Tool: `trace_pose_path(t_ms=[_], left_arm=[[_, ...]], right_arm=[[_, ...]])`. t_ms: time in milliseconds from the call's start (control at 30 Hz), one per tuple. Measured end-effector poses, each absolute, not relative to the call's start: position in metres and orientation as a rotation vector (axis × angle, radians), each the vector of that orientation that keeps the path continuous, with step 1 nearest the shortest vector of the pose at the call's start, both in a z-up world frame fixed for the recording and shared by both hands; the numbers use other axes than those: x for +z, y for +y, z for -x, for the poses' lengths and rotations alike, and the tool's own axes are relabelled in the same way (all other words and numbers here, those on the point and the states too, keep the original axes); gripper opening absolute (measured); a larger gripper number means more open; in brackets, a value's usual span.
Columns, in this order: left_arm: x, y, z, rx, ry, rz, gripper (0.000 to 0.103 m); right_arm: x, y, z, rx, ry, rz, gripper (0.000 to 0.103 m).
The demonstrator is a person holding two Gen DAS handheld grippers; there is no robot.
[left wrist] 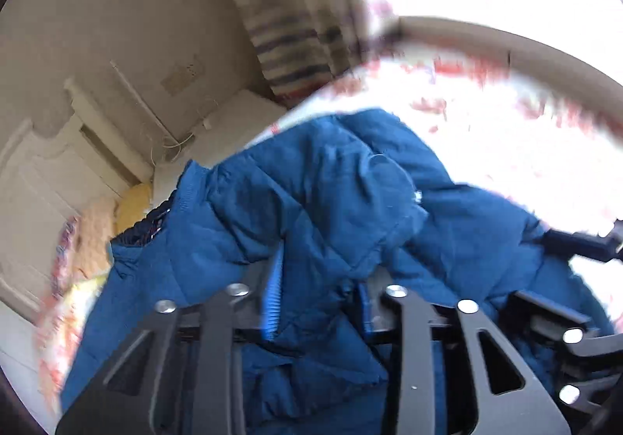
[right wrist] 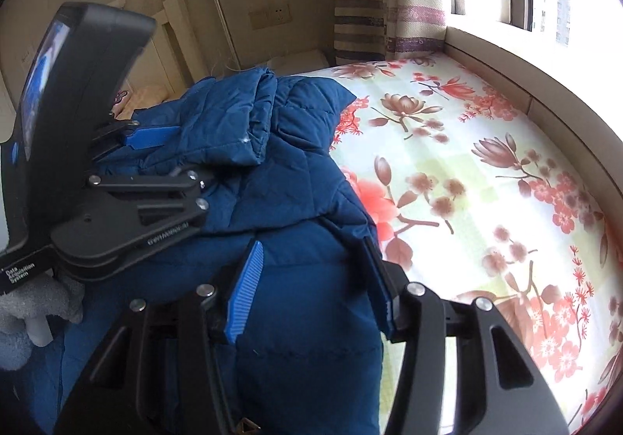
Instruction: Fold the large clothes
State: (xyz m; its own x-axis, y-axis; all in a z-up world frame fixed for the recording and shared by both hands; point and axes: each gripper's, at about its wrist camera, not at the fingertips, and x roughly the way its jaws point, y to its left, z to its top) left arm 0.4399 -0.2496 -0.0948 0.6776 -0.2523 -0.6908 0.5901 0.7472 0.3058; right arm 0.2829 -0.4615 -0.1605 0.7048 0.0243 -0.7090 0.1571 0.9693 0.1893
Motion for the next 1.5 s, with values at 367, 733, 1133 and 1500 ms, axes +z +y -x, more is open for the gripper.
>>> trace_pose_path(t_ms=[367,733,1133,1500], left_arm=[[-0.064,0.064,-0.492,-0.282,0.72,0.476,0.029],[-0.137,0.126,-0.486,-0.31,0.833,0.735,0.045],[-0.134,0.088,-0.48,-0.228,0.82,0.512,0.02],[-0.147,0.094,-0.48,-0.225,0.828,0.521,0.021]], right_arm=[[-0.16,-0.466,-0.282,-0.056,0.775,-0.283,0.052],[-0.161,-0.462,-0.284,-0.061,0.786,-0.268,0.053],[-0.16,-0.462,-0.283,-0.069,0.784,-0.267,0.054],[-0.157,-0.385,-0.33,-0.196,0.823,0.447,0.062]])
